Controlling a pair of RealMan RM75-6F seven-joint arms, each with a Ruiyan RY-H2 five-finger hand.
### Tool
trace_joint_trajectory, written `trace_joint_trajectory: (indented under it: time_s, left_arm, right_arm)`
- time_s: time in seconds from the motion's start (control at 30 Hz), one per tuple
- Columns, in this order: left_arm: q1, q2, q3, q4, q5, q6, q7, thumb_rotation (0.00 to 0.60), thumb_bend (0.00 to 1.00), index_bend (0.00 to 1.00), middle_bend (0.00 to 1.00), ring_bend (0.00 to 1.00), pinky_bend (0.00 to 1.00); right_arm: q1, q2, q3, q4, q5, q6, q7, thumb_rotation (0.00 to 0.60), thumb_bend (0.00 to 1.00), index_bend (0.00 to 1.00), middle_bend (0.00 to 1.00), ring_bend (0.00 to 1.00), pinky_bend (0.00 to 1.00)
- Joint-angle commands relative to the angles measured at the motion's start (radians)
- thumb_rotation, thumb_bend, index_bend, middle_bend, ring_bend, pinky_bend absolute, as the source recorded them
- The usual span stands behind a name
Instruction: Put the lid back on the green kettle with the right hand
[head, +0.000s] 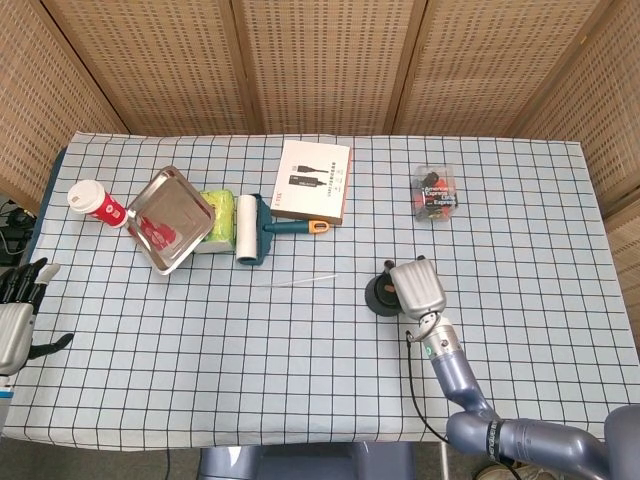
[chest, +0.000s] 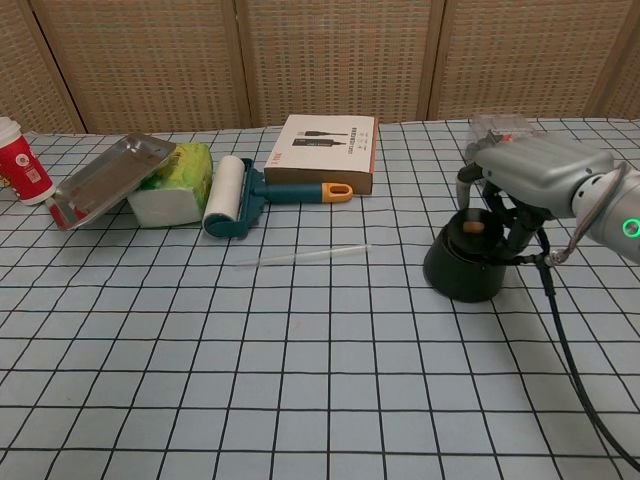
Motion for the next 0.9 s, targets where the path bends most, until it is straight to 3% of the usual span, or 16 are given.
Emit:
trace_joint_trajectory:
  time_s: [0.03, 0.6, 0.8, 0.9]
  left_arm:
    - [0.001, 0.002, 0.000, -0.001, 0.001, 0.002, -0.004, 0.600, 0.03, 0.00, 0.00, 0.00, 0.00]
    - [0.008, 0.014, 0.008, -0.015, 0.021, 0.017, -0.013, 0.600, 0.03, 0.00, 0.00, 0.00, 0.00]
    - [0.012, 0.015, 0.006, -0.014, 0.023, 0.027, -0.021, 0.600, 0.03, 0.00, 0.00, 0.00, 0.00]
    - [0.014, 0.013, 0.006, -0.010, 0.027, 0.034, -0.027, 0.600, 0.03, 0.00, 0.00, 0.00, 0.00]
  right_arm:
    - [0.006, 0.007, -0.005, -0.028, 0.017, 0.015, -0.033, 0.600, 0.38, 0.40, 0.76, 0.74, 0.52]
    - [0.008, 0.024, -0.031, -0.105, 0.047, 0.082, -0.093, 0.600, 0.34, 0.31, 0.72, 0.72, 0.52]
    - [-0.033, 0.042, -0.069, -0.153, -0.053, 0.170, -0.061, 0.600, 0.34, 0.29, 0.50, 0.55, 0.45]
    - [-0.086, 0.075, -0.118, -0.190, -0.157, 0.253, -0.019, 0.600, 0.34, 0.28, 0.35, 0.41, 0.34]
